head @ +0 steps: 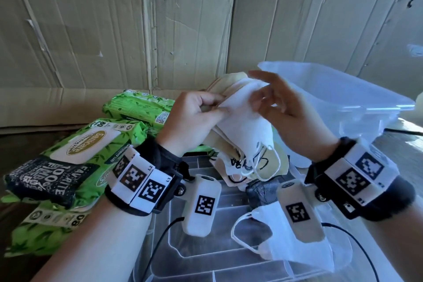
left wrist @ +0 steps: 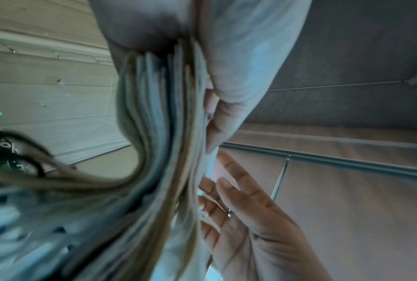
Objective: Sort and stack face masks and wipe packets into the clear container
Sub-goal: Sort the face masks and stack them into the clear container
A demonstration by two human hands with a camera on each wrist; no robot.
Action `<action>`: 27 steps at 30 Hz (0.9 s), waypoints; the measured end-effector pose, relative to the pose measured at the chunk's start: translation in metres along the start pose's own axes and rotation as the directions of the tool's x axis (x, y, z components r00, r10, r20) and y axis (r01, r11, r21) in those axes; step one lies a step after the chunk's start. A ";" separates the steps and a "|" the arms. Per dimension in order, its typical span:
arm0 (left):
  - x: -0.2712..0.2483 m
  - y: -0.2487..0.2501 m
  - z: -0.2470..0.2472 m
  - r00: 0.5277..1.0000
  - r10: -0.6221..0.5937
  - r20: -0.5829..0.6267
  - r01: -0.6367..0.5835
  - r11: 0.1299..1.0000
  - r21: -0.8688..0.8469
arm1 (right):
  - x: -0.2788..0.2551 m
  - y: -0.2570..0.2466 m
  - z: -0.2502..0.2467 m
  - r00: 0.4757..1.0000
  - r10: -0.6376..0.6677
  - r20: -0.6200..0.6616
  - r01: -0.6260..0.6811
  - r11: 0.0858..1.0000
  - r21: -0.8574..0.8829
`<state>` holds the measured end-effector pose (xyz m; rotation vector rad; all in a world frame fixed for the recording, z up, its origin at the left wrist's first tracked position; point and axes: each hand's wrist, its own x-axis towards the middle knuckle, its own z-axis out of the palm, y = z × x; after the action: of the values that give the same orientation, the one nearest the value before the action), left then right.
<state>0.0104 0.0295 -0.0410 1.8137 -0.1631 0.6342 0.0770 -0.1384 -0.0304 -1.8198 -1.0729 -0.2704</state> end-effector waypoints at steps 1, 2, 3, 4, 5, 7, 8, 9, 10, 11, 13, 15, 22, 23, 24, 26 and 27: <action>-0.001 0.001 0.001 1.000 0.005 0.011 -0.005 1.000 0.010 | 0.001 0.001 -0.001 1.000 -0.003 -0.005 0.002 0.995 -0.097; -0.002 0.002 0.001 1.000 0.010 0.020 -0.011 1.000 0.027 | 0.002 0.002 -0.003 1.000 -0.003 -0.016 0.000 0.982 -0.189; -0.002 0.002 0.002 1.000 0.016 0.026 -0.017 0.999 0.035 | 0.003 0.001 -0.005 0.999 -0.007 -0.035 -0.002 0.967 -0.254; -0.002 0.001 0.001 0.999 0.018 0.028 -0.019 0.999 0.033 | 0.003 0.001 -0.006 0.998 -0.011 -0.057 -0.006 0.957 -0.289; -0.002 0.001 0.000 0.999 0.022 0.032 -0.024 0.999 0.036 | 0.004 0.000 -0.008 0.997 -0.014 -0.076 -0.010 0.951 -0.309; -0.002 0.000 -0.001 0.998 0.041 0.039 -0.043 0.998 0.056 | 0.006 -0.001 -0.011 0.996 0.000 -0.087 -0.029 0.943 -0.330; -0.002 0.000 -0.002 0.998 0.048 0.041 -0.051 0.996 0.068 | 0.007 -0.001 -0.013 0.997 0.019 -0.081 -0.045 0.939 -0.341; -0.002 0.001 -0.002 0.997 0.057 0.043 -0.060 0.995 0.080 | 0.008 0.000 -0.015 0.997 0.033 -0.073 -0.056 0.935 -0.350; -0.002 0.001 -0.002 0.997 0.067 0.046 -0.071 0.994 0.088 | 0.010 0.001 -0.018 0.997 0.037 -0.065 -0.058 0.935 -0.351; -0.003 0.002 -0.003 0.996 0.080 0.048 -0.084 0.992 0.093 | 0.010 0.001 -0.020 0.998 0.036 -0.060 -0.054 0.939 -0.339; -0.004 0.004 -0.003 0.993 0.100 0.065 -0.106 0.990 0.089 | 0.011 0.000 -0.023 0.998 0.024 -0.056 -0.040 0.951 -0.307; -0.005 0.004 -0.002 0.991 0.101 0.085 -0.106 0.992 0.064 | 0.011 -0.003 -0.022 0.999 0.016 -0.037 -0.026 0.960 -0.279; -0.004 0.003 0.000 0.993 0.088 0.073 -0.089 0.996 0.002 | 0.011 -0.003 -0.015 0.983 0.044 -0.177 -0.057 0.996 -0.069; -0.004 0.003 -0.001 0.994 0.087 0.061 -0.086 0.996 -0.017 | 0.009 -0.003 -0.014 0.981 0.055 -0.185 -0.065 0.997 -0.050; -0.003 0.003 -0.001 0.995 0.087 0.045 -0.085 0.996 -0.036 | 0.007 -0.003 -0.013 0.981 0.063 -0.183 -0.069 0.997 -0.028; -0.002 0.003 -0.002 0.997 0.081 0.016 -0.080 0.995 -0.067 | 0.004 -0.004 -0.009 0.980 0.074 -0.187 -0.063 0.996 0.060; -0.002 0.002 -0.002 0.997 0.075 0.006 -0.075 0.994 -0.081 | 0.002 -0.005 -0.008 0.977 0.085 -0.196 -0.061 0.990 0.126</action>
<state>0.0070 0.0299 -0.0396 1.7392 -0.2606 0.6631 0.0758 -0.1431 -0.0221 -1.6825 -0.8609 -0.3313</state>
